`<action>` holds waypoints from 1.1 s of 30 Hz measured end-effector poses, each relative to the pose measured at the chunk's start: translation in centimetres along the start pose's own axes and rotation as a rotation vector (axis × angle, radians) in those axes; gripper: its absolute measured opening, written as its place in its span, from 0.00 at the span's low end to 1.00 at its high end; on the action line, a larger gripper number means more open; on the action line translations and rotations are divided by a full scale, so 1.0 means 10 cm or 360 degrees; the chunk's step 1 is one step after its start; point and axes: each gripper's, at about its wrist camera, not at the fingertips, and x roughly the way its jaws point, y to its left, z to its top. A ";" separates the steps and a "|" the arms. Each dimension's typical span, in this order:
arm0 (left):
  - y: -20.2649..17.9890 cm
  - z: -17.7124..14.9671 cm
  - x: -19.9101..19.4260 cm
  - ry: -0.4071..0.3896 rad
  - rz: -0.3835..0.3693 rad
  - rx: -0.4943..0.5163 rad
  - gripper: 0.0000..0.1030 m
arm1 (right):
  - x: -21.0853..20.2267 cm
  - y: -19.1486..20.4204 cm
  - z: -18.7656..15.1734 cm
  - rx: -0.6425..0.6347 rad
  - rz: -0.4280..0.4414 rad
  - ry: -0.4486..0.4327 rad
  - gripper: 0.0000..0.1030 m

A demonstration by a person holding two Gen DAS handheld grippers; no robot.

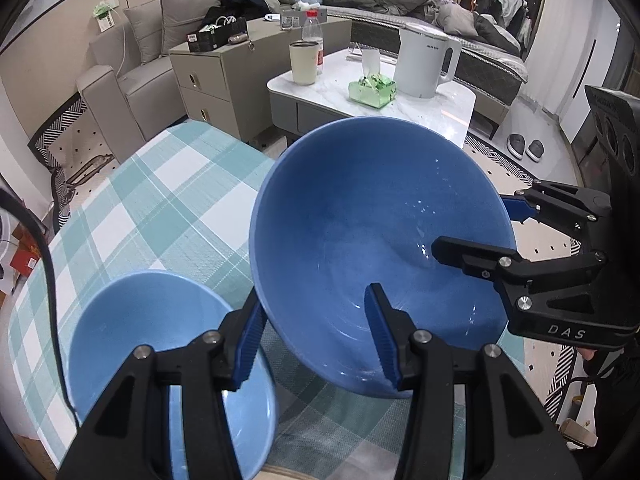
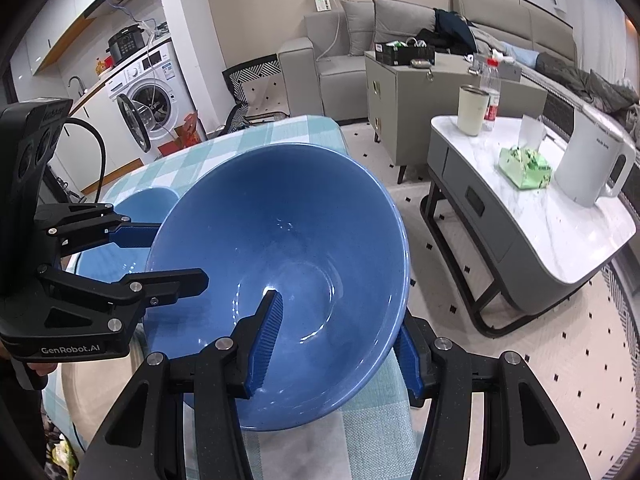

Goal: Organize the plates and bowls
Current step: 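Lift the blue bowl with both grippers and carry it over the other bowl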

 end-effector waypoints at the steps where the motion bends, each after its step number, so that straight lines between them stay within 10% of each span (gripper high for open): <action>1: 0.01 0.00 -0.03 -0.0011 0.0002 -0.0006 0.47 | -0.02 0.02 0.02 -0.0010 0.0001 -0.0009 0.53; 33: 0.97 -0.58 -1.12 -0.0210 0.0293 -0.0345 0.47 | -0.42 1.49 0.61 -0.0422 0.0174 -0.0150 0.53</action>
